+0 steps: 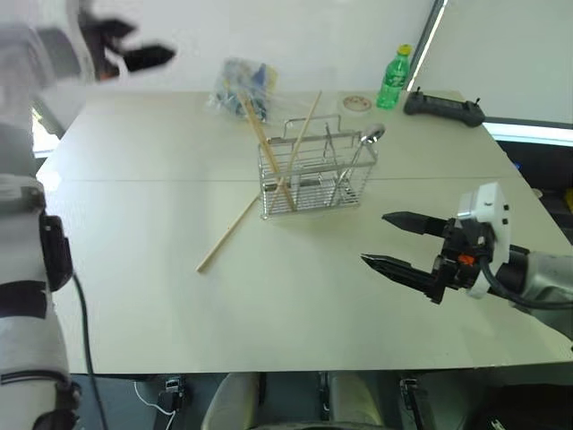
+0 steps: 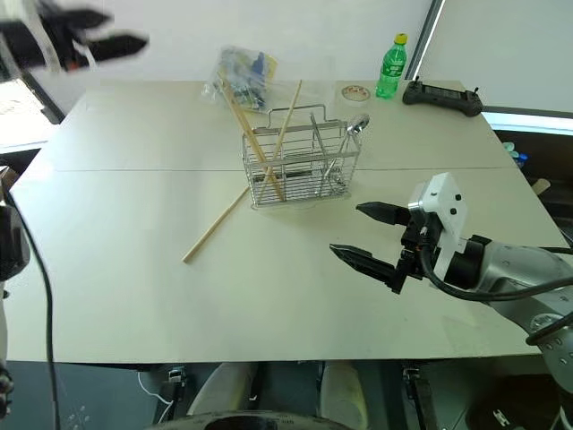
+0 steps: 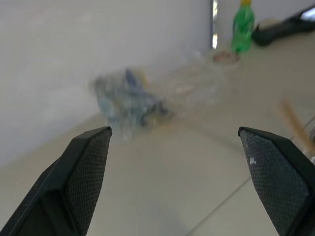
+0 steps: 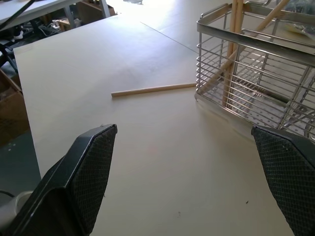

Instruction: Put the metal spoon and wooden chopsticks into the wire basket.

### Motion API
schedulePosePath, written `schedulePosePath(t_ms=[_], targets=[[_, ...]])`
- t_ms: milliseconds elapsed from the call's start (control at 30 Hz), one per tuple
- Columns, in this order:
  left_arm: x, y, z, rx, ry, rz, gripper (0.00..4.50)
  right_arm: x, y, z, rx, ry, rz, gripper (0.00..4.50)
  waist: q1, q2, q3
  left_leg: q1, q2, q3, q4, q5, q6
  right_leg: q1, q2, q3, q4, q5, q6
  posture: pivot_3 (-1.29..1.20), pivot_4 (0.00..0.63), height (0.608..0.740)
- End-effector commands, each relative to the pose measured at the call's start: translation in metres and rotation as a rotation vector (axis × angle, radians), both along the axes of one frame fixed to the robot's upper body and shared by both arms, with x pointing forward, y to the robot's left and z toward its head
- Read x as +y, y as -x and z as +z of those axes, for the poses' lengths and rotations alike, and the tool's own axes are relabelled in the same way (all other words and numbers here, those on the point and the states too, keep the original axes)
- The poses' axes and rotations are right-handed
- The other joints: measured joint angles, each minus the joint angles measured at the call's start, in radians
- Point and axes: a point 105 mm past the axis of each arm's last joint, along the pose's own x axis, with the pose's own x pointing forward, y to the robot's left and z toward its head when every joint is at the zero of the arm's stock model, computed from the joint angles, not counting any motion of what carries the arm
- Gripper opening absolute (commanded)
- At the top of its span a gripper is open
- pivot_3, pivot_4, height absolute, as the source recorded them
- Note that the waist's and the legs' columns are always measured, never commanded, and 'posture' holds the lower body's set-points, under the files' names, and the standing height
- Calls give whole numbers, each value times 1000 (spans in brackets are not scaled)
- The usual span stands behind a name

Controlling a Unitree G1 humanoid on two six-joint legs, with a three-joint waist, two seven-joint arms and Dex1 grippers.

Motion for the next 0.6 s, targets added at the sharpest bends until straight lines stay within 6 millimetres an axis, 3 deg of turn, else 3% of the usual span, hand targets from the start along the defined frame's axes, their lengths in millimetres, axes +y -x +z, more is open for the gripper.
schedulePosePath(t_ms=[33,167,333,600], targets=[[-5,-6,-30,108,-104,0,4349,5,-1,6,-48,-12,16,4500,-3,0,0,-1,0,0,0,0,0,-1,-1,0,0,0,0,0,150,719],[-28,-5,-83,295,-157,-53,4349,7,-2,5,-52,-20,17,4500,-8,0,0,-3,0,0,-1,0,0,-3,-1,0,0,0,0,0,150,719],[-50,1,-125,421,-181,-83,4349,9,-2,4,-57,-27,14,4500,-15,0,0,-2,0,0,-2,0,1,-5,0,0,2,0,0,0,150,719],[-67,4,-155,460,-191,-79,4349,9,-3,5,-66,-40,-2,4500,-7,0,0,-2,0,0,-2,0,1,-4,-1,0,2,0,0,0,150,719]])
